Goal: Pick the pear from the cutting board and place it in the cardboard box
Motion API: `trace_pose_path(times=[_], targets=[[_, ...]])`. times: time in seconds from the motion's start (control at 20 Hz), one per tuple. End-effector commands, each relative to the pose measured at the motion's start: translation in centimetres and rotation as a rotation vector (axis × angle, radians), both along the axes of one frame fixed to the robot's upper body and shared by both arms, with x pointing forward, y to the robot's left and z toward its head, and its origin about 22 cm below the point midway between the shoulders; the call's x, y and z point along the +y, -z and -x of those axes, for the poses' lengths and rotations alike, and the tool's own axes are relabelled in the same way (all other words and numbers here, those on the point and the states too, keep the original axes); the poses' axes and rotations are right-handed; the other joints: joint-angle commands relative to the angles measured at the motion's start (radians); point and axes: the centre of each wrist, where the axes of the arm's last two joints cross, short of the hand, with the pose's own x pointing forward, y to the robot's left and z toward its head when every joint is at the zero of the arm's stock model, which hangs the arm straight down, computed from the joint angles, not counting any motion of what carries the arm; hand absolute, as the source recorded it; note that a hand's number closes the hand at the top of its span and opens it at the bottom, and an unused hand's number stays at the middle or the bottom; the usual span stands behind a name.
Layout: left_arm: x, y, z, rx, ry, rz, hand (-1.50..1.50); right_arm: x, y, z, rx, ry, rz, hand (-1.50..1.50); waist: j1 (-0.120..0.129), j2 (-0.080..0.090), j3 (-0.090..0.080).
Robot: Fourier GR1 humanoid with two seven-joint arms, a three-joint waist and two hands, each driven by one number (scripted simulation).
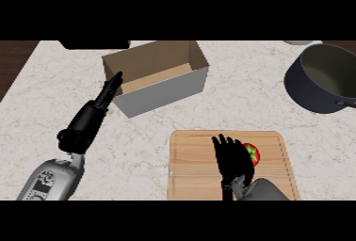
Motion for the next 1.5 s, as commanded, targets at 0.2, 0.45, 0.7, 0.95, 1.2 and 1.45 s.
trace_pose_path(times=[0.2,0.45,0.7,0.95,1.2,1.45], targets=[[-0.7,1.6,0.2,0.11,0.022,0.016,0.0,0.7,2.4,0.2,0.032,-0.008,0.042,1.5,0.0,0.011,-0.006],[-1.2,1.3,2.0,0.104,0.03,0.007,0.0,-1.5,1.4,-1.3,-0.012,-0.068,0.06,1.5,0.004,0.01,-0.006],[-0.6,1.3,0.6,0.121,0.047,0.005,0.0,6.9,-1.1,1.1,-0.331,-0.417,-0.151,1.5,0.031,0.015,-0.005],[-1.0,1.0,0.4,0.107,0.048,0.019,0.0,10.7,-1.3,1.8,-0.582,-0.63,-0.262,1.5,0.029,0.017,-0.005],[-0.3,2.0,0.7,0.109,0.027,0.019,0.0,11.6,-2.0,2.8,-0.801,-0.63,-0.301,1.5,0.008,0.011,-0.006],[0.1,1.0,0.6,0.107,0.017,-0.002,0.0,11.9,-5.9,6.0,-0.872,-0.639,-0.405,1.5,-0.006,0.007,-0.006]])
